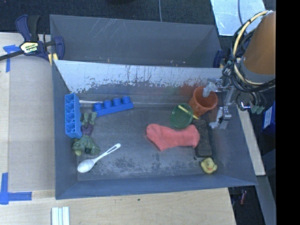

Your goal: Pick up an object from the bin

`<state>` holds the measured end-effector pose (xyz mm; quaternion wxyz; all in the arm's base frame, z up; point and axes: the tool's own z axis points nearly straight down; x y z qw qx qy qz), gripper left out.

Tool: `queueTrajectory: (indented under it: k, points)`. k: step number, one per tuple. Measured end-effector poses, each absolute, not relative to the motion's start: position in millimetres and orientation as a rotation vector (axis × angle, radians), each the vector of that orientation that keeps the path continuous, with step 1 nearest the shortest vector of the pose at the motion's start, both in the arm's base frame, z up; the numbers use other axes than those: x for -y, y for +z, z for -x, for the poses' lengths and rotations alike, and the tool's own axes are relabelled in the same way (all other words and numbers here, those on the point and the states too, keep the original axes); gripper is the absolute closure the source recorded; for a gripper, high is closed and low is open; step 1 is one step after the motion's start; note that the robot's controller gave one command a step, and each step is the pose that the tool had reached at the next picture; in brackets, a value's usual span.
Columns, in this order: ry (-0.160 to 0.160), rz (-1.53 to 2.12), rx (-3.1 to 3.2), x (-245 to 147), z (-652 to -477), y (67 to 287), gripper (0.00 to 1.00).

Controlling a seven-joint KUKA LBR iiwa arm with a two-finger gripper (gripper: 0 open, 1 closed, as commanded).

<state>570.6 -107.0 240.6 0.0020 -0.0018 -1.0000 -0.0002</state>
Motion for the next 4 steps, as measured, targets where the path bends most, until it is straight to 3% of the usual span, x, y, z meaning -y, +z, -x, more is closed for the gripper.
queueTrajectory:
  k: [1,2,3,4]
  points:
    - [0.001,0.001,3.146,106.4,-571.7,245.6,0.00]
    - [0.001,0.174,3.143,109.9,-556.1,185.9,0.00]
    - [0.001,0.280,3.146,123.7,-579.3,153.8,0.00]
    - [0.000,0.245,3.152,105.6,-558.7,94.7,0.00]
